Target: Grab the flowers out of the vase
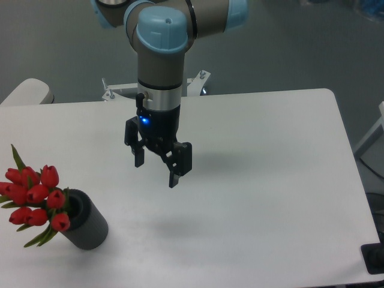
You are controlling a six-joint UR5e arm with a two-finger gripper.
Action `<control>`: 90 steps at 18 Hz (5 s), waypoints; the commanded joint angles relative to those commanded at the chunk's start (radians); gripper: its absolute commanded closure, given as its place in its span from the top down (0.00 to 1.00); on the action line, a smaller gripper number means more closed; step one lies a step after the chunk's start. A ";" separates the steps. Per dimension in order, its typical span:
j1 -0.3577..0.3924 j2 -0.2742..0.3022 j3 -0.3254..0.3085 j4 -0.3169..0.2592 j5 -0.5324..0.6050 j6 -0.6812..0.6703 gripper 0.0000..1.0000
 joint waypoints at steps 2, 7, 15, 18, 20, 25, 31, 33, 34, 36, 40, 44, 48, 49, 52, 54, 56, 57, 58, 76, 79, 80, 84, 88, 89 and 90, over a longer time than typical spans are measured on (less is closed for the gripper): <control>-0.002 0.000 -0.011 0.012 0.002 0.003 1.00; -0.002 0.002 -0.014 0.018 -0.003 -0.009 1.00; -0.040 0.015 -0.058 0.018 -0.073 -0.104 1.00; -0.051 0.018 -0.092 0.018 -0.161 -0.133 1.00; -0.049 0.018 -0.129 0.029 -0.247 -0.137 1.00; -0.045 0.015 -0.160 0.044 -0.406 -0.097 1.00; -0.043 -0.021 -0.175 0.126 -0.479 -0.071 1.00; -0.046 -0.031 -0.173 0.137 -0.480 -0.072 1.00; -0.046 -0.032 -0.175 0.137 -0.480 -0.074 1.00; -0.046 -0.040 -0.167 0.138 -0.483 -0.081 1.00; -0.034 -0.054 -0.161 0.138 -0.492 -0.103 1.00; -0.034 -0.080 -0.161 0.176 -0.563 -0.106 1.00; -0.038 -0.129 -0.155 0.253 -0.600 -0.089 1.00; -0.038 -0.135 -0.152 0.256 -0.612 -0.075 1.00; -0.044 -0.162 -0.127 0.256 -0.614 -0.063 1.00; -0.055 -0.173 -0.117 0.258 -0.614 -0.048 1.00; -0.061 -0.179 -0.117 0.258 -0.614 -0.009 1.00; -0.063 -0.181 -0.120 0.258 -0.614 0.007 1.00; -0.066 -0.179 -0.127 0.258 -0.618 0.024 1.00; -0.123 -0.216 -0.100 0.258 -0.626 0.035 1.00; -0.123 -0.218 -0.098 0.258 -0.626 0.035 0.92; -0.123 -0.218 -0.098 0.258 -0.627 0.034 0.85; -0.123 -0.219 -0.094 0.258 -0.626 0.035 0.61; -0.117 -0.218 -0.086 0.258 -0.627 0.034 0.46; -0.117 -0.219 -0.081 0.258 -0.627 0.034 0.43; -0.117 -0.218 -0.078 0.258 -0.627 0.034 0.41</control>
